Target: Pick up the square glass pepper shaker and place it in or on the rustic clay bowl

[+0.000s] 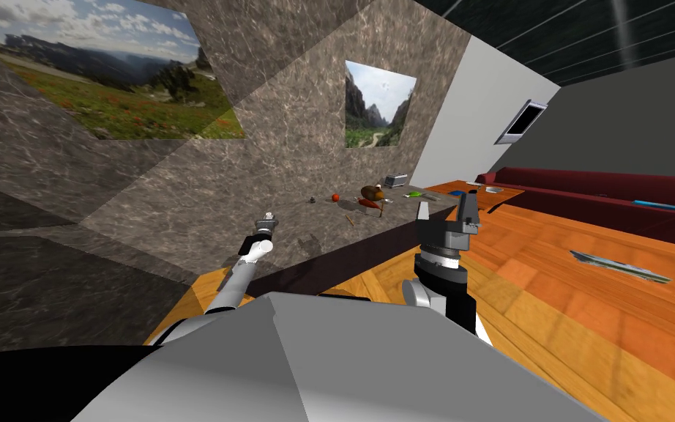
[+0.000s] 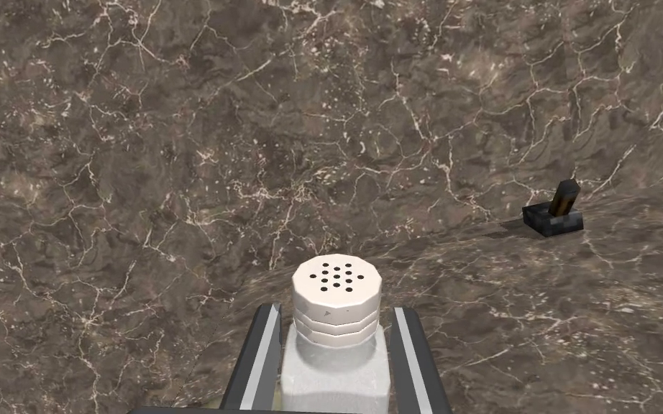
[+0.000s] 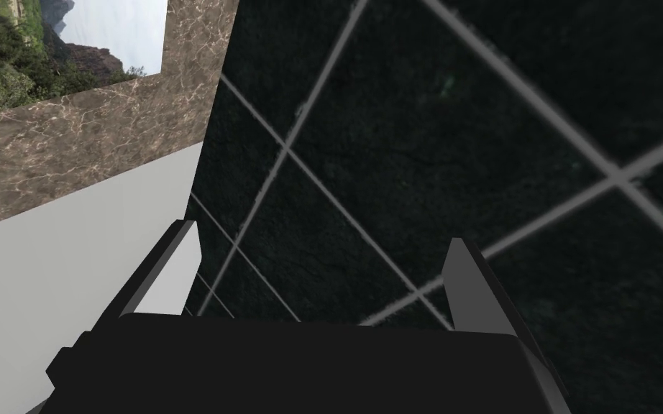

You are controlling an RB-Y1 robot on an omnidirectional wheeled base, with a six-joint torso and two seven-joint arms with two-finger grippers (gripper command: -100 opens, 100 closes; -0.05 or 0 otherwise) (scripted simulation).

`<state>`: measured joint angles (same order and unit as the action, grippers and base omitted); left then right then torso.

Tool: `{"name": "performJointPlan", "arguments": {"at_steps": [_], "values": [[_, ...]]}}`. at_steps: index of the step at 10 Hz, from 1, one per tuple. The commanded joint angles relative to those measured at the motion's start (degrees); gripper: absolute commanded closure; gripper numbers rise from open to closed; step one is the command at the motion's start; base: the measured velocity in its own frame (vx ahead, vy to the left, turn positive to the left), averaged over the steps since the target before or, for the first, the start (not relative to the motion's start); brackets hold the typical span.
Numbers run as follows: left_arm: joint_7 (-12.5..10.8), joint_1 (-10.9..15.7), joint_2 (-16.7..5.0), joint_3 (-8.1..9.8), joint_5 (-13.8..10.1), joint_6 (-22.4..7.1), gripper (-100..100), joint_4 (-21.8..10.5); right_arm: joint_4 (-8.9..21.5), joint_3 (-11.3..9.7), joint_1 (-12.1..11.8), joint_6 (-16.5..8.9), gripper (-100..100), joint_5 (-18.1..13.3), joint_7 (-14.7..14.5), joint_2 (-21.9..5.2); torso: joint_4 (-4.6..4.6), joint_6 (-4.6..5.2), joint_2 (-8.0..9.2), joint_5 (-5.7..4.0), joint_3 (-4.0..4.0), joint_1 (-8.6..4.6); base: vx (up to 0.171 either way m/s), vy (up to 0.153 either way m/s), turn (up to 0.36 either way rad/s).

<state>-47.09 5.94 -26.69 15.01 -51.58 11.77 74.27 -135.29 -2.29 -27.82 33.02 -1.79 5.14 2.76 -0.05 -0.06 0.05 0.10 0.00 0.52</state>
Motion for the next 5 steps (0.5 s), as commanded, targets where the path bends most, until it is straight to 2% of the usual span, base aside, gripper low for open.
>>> {"name": "performJointPlan", "arguments": {"at_steps": [1,5], "values": [[0.0,1.3,-1.3,0.08,-0.2,-1.8,100,-2.1,0.0,0.0,0.0,0.0,0,0.0,0.0,0.0,0.00,0.00,0.00,0.00,0.00,0.00,-0.008,0.075,0.071],[0.3,3.6,-4.4,0.14,-0.9,-5.5,100,-7.1,0.0,0.0,0.0,0.0,0,0.0,0.0,0.0,-0.04,0.03,-0.07,-0.02,-0.05,-0.16,0.011,0.057,0.063]]}}
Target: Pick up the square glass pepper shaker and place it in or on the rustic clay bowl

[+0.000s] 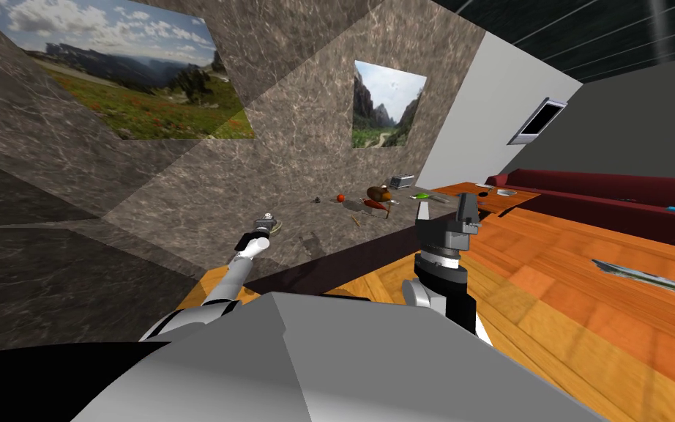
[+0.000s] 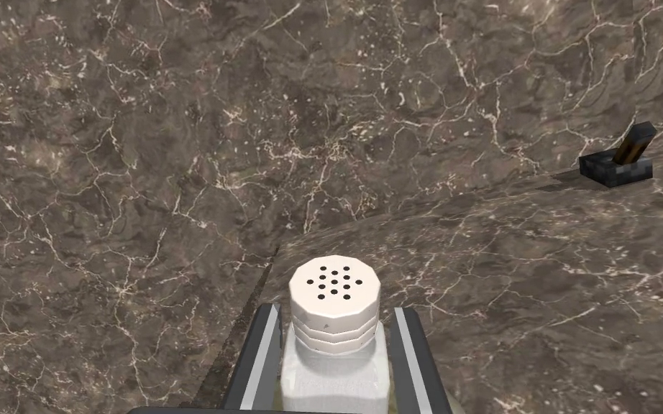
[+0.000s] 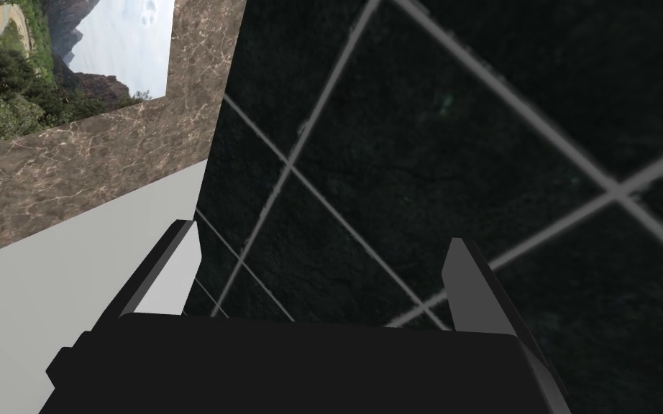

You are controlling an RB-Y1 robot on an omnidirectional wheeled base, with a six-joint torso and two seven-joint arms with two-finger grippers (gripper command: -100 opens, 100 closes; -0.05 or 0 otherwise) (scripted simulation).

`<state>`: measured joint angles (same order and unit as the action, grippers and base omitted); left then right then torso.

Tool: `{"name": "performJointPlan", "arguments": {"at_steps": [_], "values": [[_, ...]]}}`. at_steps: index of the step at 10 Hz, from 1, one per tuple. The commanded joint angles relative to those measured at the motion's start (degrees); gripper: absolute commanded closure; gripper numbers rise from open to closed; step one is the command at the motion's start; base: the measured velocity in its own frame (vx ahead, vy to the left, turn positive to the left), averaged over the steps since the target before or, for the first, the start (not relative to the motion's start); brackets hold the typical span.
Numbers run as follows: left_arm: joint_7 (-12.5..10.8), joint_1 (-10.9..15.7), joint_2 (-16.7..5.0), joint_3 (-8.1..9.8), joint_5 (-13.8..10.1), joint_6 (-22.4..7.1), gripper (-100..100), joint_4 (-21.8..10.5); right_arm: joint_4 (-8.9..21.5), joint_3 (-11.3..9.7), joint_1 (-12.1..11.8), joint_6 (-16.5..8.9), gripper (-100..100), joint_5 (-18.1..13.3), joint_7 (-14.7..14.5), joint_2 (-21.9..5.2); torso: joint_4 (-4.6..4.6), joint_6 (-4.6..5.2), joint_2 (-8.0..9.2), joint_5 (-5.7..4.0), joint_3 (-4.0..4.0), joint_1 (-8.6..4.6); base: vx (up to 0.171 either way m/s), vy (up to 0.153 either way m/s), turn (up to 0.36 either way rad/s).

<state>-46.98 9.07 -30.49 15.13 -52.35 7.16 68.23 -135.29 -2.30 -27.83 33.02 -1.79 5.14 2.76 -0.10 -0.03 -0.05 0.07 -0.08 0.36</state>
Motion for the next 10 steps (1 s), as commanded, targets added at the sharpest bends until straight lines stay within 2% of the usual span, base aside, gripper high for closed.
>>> {"name": "performJointPlan", "arguments": {"at_steps": [1,2,3,4,8,9,10], "values": [[0.2,0.7,-1.1,0.02,-0.2,-1.4,100,-1.7,0.0,0.0,0.0,0.0,0,0.0,0.0,0.0,0.00,0.00,0.00,0.00,0.00,0.00,0.018,0.059,0.041],[0.4,1.0,-1.8,0.03,-0.4,-2.1,100,-2.8,0.0,0.0,0.0,0.0,0,0.0,0.0,0.0,-0.01,0.02,0.00,-0.01,-0.01,0.00,0.013,0.053,0.027],[0.1,0.9,-1.6,-0.33,-0.3,-1.3,100,-2.4,0.0,0.0,0.0,0.0,0,0.0,0.0,0.0,-0.02,0.03,0.00,0.00,-0.01,-0.03,0.005,0.023,0.010],[0.0,0.8,-1.7,-0.38,-0.4,-1.3,-100,-2.6,0.0,0.0,0.0,0.0,0,0.0,0.0,0.0,0.00,0.08,0.03,-0.02,0.01,-0.17,0.001,0.006,0.001],[0.1,0.8,-1.7,-0.37,-0.4,-1.3,-100,-2.6,0.0,0.0,0.0,0.0,0,0.0,0.0,0.0,0.01,0.09,0.07,-0.07,0.04,-0.33,0.000,0.000,0.000],[0.1,0.8,-1.7,-0.37,-0.4,-1.3,0,-2.6,0.0,0.0,0.0,0.0,0,0.0,0.0,0.0,0.01,0.09,0.07,-0.07,0.04,-0.33,0.000,0.000,0.000],[-0.6,1.2,-3.9,0.26,-1.3,-3.6,-100,-2.0,0.0,0.0,0.0,0.0,0,0.0,0.0,0.0,0.01,0.09,0.07,-0.07,0.04,-0.33,0.013,-0.049,0.051]]}}
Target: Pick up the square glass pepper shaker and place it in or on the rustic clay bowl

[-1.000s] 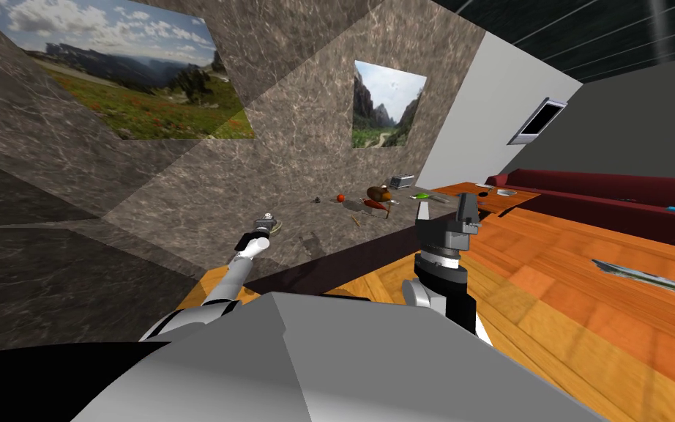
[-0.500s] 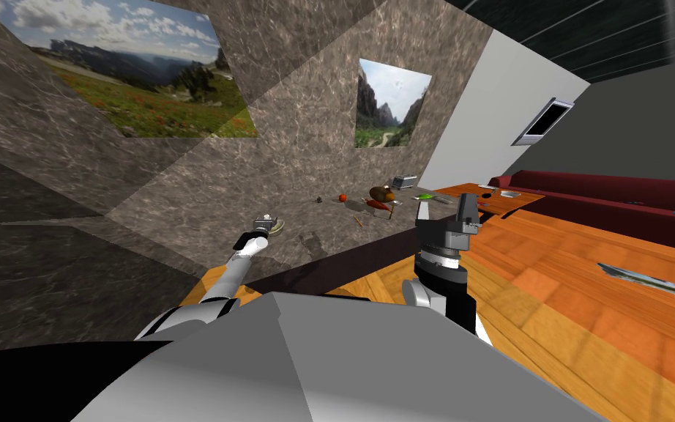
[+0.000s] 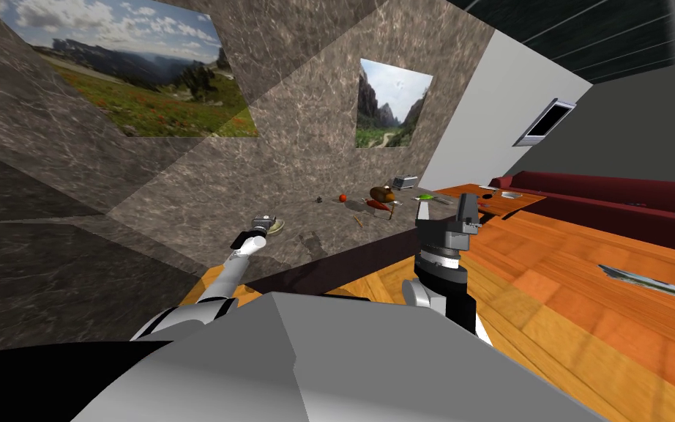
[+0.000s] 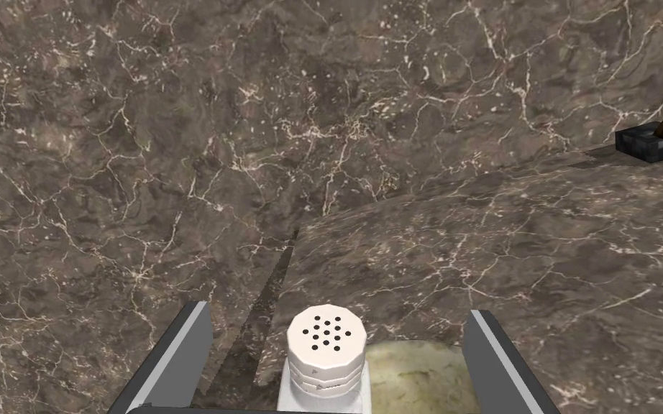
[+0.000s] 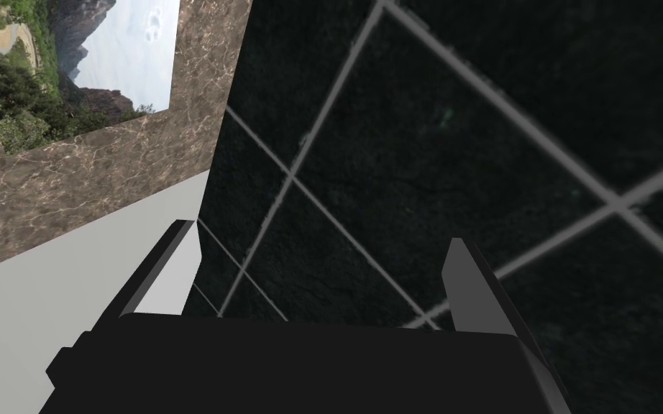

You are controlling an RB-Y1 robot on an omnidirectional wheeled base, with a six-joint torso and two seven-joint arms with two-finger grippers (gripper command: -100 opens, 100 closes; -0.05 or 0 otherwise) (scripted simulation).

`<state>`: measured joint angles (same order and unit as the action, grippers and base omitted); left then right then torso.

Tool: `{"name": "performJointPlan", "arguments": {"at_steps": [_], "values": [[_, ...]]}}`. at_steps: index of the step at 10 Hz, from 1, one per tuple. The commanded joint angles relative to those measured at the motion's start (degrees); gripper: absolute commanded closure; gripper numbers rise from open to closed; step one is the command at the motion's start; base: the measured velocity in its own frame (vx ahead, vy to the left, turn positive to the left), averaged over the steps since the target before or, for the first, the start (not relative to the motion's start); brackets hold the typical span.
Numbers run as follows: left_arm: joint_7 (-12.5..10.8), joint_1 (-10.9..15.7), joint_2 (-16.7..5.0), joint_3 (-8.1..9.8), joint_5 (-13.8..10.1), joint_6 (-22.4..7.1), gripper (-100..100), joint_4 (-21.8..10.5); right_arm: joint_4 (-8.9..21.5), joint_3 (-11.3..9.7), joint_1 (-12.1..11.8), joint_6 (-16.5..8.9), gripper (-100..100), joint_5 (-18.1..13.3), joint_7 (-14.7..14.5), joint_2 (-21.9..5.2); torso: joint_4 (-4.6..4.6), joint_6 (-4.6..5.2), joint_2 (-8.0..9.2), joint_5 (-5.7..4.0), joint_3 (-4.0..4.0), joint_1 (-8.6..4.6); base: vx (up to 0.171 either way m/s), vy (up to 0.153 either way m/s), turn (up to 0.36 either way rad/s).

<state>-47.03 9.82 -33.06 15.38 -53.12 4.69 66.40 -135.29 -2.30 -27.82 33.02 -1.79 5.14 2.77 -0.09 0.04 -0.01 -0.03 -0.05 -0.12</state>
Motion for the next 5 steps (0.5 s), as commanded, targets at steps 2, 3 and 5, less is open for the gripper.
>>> {"name": "performJointPlan", "arguments": {"at_steps": [2,3,5], "values": [[-1.0,0.6,-2.8,0.43,-1.1,-2.6,-100,0.3,0.0,0.0,0.0,0.0,0,0.0,0.0,0.0,-0.01,0.01,-0.03,-0.02,-0.02,-0.09,0.014,-0.071,0.046],[-1.2,0.7,-3.5,0.64,-1.5,-3.3,-100,0.5,0.0,0.0,0.0,0.0,0,0.0,0.0,0.0,-0.01,0.03,-0.01,-0.03,-0.01,-0.11,0.006,-0.064,0.018],[-1.9,1.0,-5.7,1.27,-2.4,-5.6,-100,1.2,0.0,0.0,0.0,0.0,0,0.0,0.0,0.0,-0.01,0.02,-0.02,-0.03,-0.01,-0.11,0.019,-0.068,0.042]]}}
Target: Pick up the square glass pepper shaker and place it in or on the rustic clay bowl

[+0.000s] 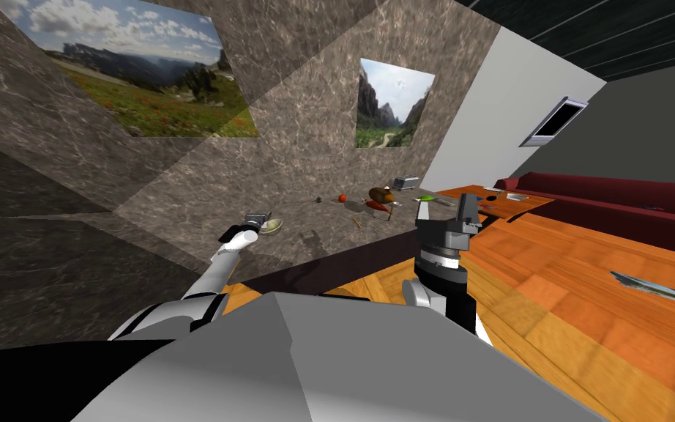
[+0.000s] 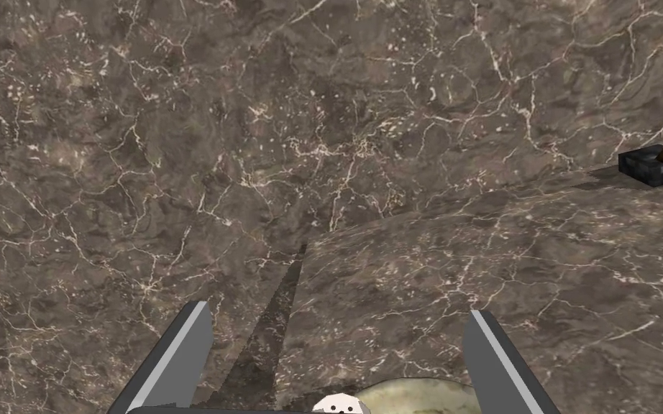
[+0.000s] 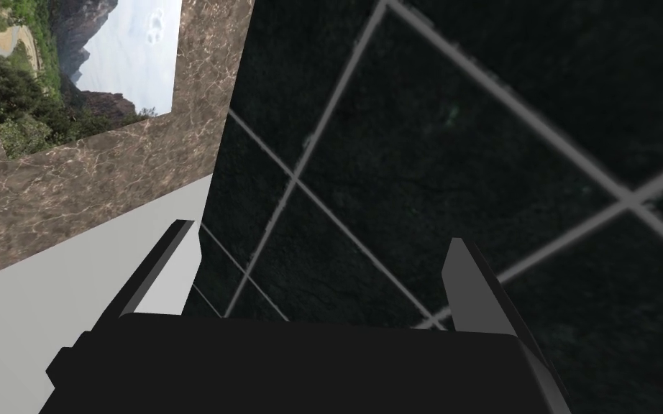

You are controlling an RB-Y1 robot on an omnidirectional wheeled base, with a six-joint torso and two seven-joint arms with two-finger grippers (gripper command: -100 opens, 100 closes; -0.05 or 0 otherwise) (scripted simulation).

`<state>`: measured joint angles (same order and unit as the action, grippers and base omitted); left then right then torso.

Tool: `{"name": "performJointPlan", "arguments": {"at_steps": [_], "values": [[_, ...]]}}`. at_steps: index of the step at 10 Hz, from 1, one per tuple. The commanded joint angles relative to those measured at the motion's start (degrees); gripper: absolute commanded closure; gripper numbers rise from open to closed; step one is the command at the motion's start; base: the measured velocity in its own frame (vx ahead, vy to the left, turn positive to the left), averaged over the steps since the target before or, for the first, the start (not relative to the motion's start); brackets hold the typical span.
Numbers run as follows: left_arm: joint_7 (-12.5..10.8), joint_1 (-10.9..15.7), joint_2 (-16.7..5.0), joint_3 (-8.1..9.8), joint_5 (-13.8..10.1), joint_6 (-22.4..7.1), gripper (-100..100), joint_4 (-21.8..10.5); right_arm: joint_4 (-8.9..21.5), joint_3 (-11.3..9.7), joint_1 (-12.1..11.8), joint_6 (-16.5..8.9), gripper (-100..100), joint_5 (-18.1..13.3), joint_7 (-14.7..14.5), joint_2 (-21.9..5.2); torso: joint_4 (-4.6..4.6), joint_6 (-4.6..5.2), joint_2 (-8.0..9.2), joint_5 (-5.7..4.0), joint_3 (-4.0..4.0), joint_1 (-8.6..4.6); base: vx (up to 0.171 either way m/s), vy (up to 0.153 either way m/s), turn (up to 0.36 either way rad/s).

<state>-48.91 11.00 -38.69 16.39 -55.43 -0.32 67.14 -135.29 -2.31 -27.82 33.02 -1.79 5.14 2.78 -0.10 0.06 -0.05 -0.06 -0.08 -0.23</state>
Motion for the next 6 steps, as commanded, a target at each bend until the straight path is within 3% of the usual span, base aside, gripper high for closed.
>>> {"name": "performJointPlan", "arguments": {"at_steps": [1,2,6], "values": [[0.0,0.0,0.0,0.00,0.0,0.0,-100,0.0,0.0,0.0,0.0,0.0,0,0.0,0.0,0.0,0.00,0.00,0.00,0.00,0.00,0.00,0.008,-0.028,0.011],[-0.1,0.0,-0.1,0.06,0.0,-0.3,0,0.1,0.0,0.0,0.0,0.0,0,0.0,0.0,0.0,0.00,0.01,0.02,0.03,0.01,0.12,0.001,-0.006,-0.001],[0.0,0.0,-0.1,0.05,0.0,-0.2,0,0.0,0.0,0.0,0.0,0.0,0,0.0,0.0,0.0,0.01,0.00,0.06,0.07,0.03,0.26,0.000,0.000,0.000]]}}
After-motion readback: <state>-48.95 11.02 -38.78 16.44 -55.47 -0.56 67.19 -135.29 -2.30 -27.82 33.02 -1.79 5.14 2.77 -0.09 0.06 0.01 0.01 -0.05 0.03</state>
